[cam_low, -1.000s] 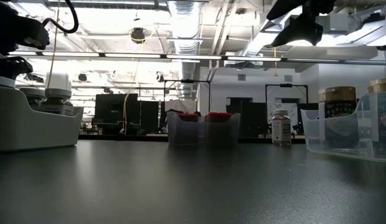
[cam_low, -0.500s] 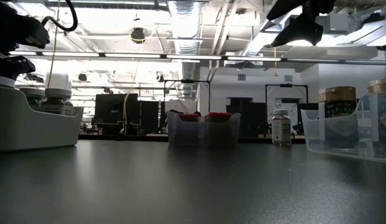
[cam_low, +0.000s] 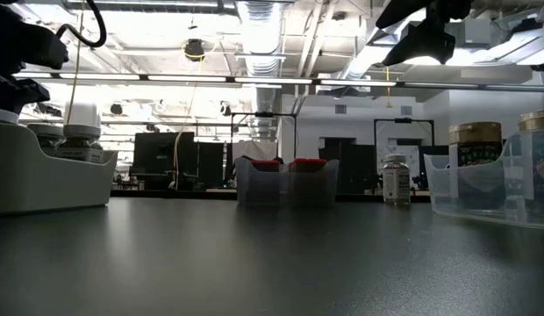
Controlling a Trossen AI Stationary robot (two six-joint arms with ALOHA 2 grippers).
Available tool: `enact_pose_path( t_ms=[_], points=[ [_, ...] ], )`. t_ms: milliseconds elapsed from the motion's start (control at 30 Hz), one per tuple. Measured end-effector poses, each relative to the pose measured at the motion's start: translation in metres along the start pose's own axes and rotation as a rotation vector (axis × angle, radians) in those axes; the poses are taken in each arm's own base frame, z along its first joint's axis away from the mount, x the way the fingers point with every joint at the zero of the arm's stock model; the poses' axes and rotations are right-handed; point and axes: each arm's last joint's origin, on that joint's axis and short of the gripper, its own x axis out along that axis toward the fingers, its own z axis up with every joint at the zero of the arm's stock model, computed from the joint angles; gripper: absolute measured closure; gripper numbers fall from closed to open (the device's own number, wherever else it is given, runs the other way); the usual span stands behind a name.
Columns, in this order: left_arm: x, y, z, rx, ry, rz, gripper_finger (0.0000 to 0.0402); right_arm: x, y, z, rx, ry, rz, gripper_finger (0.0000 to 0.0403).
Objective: Sort spices by type
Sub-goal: Put the bottom white seasoning bottle into the white bin
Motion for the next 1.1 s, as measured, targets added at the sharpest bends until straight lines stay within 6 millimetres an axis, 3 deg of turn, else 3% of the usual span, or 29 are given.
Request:
enact_pose_path(
  t_ms=[1100],
  points=[
    [0.0001,0.0002,-0.0002,-0.001,0.001,0.003,0.0193,0.0,0.0,0.0,0.001,0.0,0.0,0.0088]
  ],
)
